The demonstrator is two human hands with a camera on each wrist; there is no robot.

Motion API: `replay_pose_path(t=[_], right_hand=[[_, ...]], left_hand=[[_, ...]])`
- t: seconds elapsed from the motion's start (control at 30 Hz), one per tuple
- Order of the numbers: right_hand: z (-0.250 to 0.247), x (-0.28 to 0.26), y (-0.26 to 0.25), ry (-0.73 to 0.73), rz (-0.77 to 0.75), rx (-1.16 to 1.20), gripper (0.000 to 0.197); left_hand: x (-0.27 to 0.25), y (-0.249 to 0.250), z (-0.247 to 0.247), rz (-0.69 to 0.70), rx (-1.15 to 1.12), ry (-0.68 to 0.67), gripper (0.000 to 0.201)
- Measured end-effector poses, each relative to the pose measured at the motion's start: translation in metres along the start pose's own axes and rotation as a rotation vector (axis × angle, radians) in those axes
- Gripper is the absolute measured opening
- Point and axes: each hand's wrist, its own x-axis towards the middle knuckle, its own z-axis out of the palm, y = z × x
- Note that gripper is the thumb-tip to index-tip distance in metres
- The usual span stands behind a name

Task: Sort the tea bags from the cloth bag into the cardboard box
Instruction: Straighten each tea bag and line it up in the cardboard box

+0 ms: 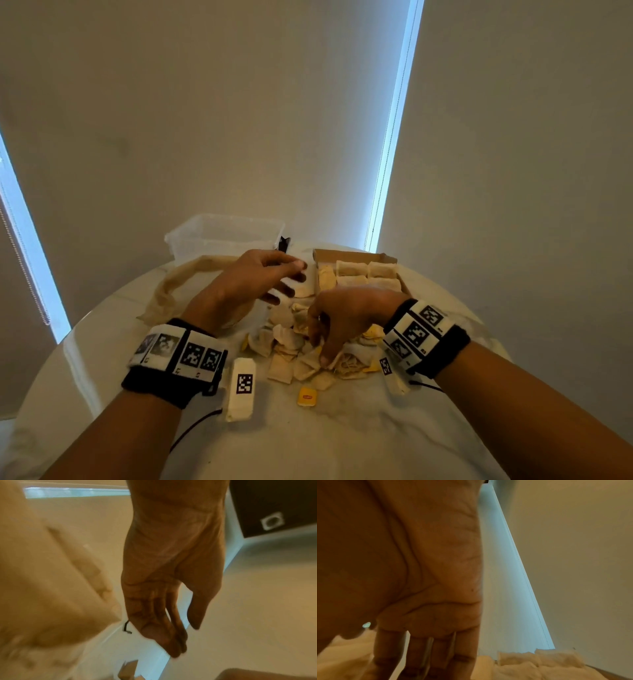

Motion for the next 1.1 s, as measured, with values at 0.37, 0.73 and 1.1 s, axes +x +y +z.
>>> replay_pose_path(t=[0.37,0.73,1.1], right_hand=[[-0.005,-0.029,0.048,0.342,-0.008,0.171,0.027],[0.02,-0.021,0.066,0.149,0.13,0.145,0.036],[0.006,-0.034,0.078,0.274,0.114,0.267,0.028]], left_hand=[[-0.011,0.008,0.039,-0.306,0.995,-0.56,0.043],[-0.001,0.012,0.046,-0.233,1.009,-0.426,0.023],[-0.01,0.015,0.054,-0.214,1.039,-0.546,0.053]])
